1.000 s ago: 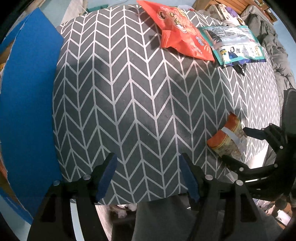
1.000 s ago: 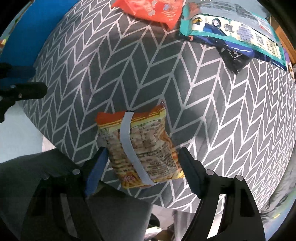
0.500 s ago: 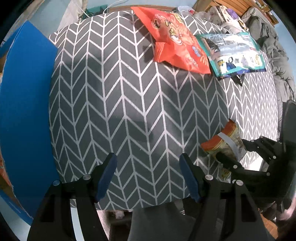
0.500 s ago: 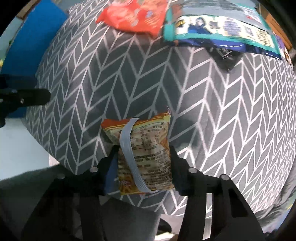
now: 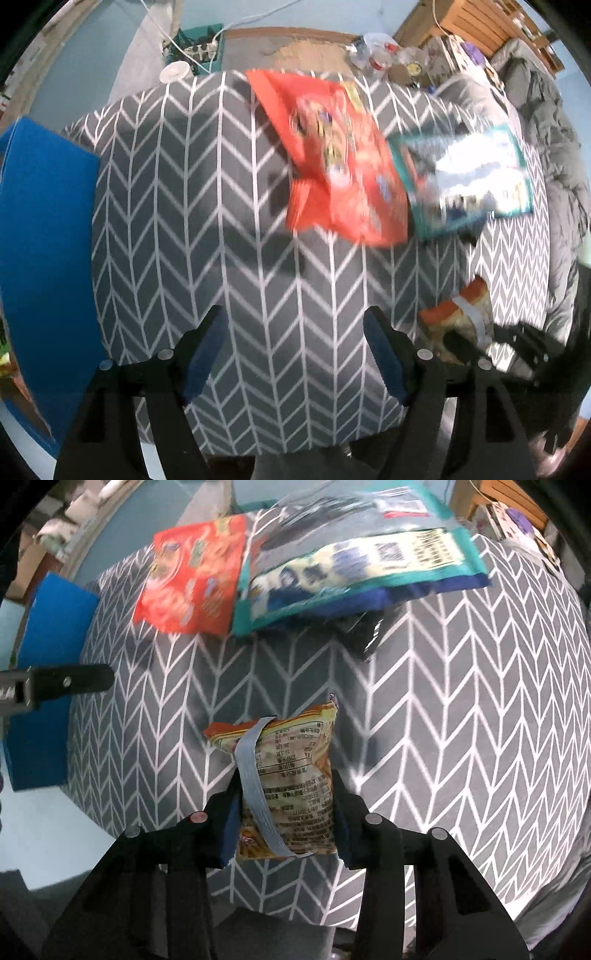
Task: Organize snacks
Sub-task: 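Grasp the strapped snack packet with the right tool, then grasp the orange cracker bag with the left tool while the right tool holds its packet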
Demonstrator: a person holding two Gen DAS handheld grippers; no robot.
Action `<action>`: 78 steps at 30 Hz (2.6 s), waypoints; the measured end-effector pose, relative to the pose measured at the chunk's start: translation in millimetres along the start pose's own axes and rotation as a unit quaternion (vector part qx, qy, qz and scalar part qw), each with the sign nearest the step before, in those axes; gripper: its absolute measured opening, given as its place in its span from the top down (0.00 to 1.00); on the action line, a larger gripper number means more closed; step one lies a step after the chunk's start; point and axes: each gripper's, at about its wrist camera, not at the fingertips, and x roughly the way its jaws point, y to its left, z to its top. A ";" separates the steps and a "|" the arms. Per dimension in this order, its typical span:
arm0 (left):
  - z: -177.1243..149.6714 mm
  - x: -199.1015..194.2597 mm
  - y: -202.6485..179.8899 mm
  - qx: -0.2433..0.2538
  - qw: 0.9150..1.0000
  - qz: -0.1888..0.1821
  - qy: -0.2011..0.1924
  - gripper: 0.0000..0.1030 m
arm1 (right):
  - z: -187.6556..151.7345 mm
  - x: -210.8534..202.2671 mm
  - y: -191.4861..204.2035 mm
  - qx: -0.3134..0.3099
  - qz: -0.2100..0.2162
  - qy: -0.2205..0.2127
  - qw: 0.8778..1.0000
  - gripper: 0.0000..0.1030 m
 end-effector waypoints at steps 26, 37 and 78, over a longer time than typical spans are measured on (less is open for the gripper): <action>91.8 57.9 -23.7 -0.067 0.997 0.025 -0.006 0.31 | 25.2 -61.0 -68.5 0.057 0.030 -0.029 0.997 0.60; 73.4 53.2 -28.3 -0.024 1.000 -0.020 -0.001 0.66 | 26.7 -60.3 -65.7 0.048 0.031 -0.020 0.998 0.60; 27.4 94.1 -50.0 -0.049 0.996 0.067 0.044 0.10 | 10.4 -35.5 -13.5 0.018 0.042 -0.006 0.999 0.60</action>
